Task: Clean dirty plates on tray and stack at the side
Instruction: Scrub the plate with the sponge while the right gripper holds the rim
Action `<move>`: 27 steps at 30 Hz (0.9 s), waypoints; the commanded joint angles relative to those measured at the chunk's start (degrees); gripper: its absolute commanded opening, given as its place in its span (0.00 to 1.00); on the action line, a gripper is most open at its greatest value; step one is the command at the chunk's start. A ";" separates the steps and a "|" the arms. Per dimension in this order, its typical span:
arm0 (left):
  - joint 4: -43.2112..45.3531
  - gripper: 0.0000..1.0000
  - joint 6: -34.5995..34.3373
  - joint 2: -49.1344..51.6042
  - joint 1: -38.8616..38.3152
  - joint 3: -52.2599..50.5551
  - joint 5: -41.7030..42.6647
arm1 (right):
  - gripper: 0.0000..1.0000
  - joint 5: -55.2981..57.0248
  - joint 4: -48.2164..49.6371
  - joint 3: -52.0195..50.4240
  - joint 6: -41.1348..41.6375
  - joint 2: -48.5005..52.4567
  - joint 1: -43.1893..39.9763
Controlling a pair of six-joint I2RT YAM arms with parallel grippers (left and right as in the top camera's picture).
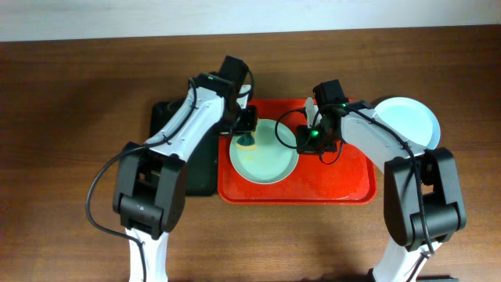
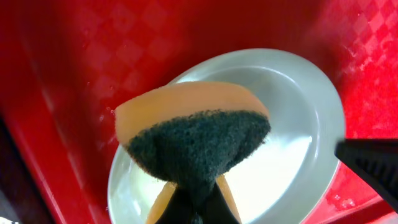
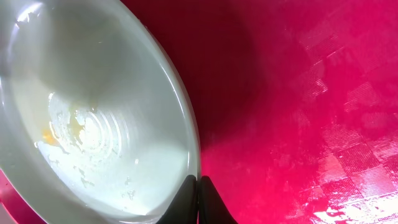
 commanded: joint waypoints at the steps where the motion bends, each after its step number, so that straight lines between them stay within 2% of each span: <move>1: 2.62 0.00 0.44 -1.33 -2.40 -4.63 -2.58 | 0.04 -0.76 0.15 -0.46 -0.24 0.66 0.63; 5: 6.58 0.00 -5.14 -1.33 -3.54 -10.03 -6.97 | 0.04 -0.76 0.15 -0.48 -0.24 0.66 0.63; 12: 8.33 0.00 -7.98 -1.33 -3.65 -14.43 -7.50 | 0.04 -0.76 0.15 -0.46 -0.24 0.66 0.63; 16: 10.25 0.00 -8.96 -1.33 -3.65 -17.11 -3.02 | 0.04 -0.74 0.15 -0.46 -0.24 0.66 0.63; 21: 12.50 0.00 -5.46 -2.32 -3.43 -15.72 13.03 | 0.04 -0.74 0.17 -0.46 -0.24 0.66 0.63; 24: 12.50 0.00 -5.51 -5.62 -2.58 -12.68 13.55 | 0.04 -0.76 0.17 -0.46 -0.24 0.66 0.63; 27: 12.37 0.00 -5.53 -10.91 -1.84 -11.69 10.43 | 0.04 -0.76 0.17 -0.46 -0.24 0.66 0.63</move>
